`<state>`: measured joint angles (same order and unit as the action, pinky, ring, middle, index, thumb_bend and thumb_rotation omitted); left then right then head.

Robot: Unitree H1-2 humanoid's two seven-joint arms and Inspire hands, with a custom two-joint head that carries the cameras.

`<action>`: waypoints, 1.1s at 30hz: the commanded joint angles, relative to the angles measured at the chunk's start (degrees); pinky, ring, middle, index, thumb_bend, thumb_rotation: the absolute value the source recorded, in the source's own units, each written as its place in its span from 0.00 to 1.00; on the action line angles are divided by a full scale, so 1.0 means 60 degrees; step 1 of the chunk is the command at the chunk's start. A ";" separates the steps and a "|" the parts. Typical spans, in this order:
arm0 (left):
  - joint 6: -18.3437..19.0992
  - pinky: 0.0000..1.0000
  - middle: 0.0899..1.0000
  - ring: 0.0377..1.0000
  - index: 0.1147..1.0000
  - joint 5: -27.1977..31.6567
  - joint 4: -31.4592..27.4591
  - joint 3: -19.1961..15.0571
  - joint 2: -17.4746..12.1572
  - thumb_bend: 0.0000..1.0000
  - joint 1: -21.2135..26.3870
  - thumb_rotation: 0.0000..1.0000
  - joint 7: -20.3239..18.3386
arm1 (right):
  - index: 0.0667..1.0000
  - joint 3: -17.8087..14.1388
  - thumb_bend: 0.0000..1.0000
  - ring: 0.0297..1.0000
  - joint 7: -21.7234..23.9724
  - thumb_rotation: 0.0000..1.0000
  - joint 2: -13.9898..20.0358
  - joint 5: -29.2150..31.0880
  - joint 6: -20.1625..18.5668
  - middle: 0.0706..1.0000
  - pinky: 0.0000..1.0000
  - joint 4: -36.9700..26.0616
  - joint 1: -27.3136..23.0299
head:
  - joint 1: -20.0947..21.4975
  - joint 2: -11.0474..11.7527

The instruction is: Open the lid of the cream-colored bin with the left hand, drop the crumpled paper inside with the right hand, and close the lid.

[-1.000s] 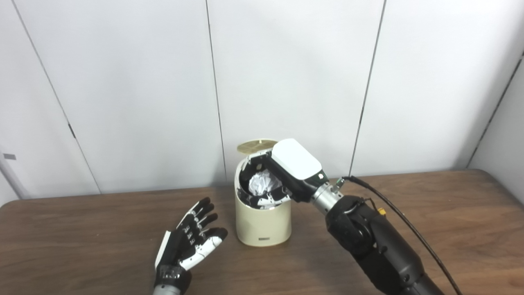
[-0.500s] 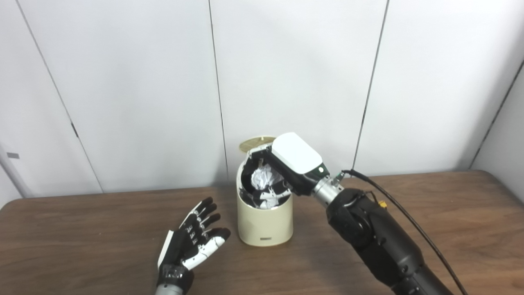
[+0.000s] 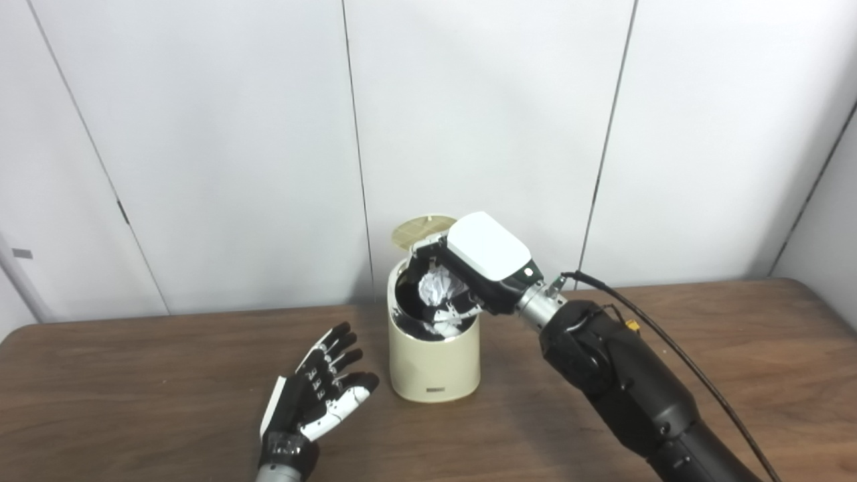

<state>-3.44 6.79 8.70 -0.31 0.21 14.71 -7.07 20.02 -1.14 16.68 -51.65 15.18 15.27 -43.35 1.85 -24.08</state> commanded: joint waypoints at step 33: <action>-0.0506 0.72 0.88 0.84 0.91 -0.0090 -0.0067 0.0036 -0.0051 0.73 0.0318 0.20 -0.0013 | 0.71 0.0208 0.91 0.66 -0.0020 0.10 0.0468 -0.0531 0.0031 0.76 0.51 -0.0469 -0.0490 | 0.0075 0.0087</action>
<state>-3.84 6.36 9.04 -0.25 -0.08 14.75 -7.10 21.64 -0.86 18.63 -55.01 15.46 13.68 -43.36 2.28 -23.55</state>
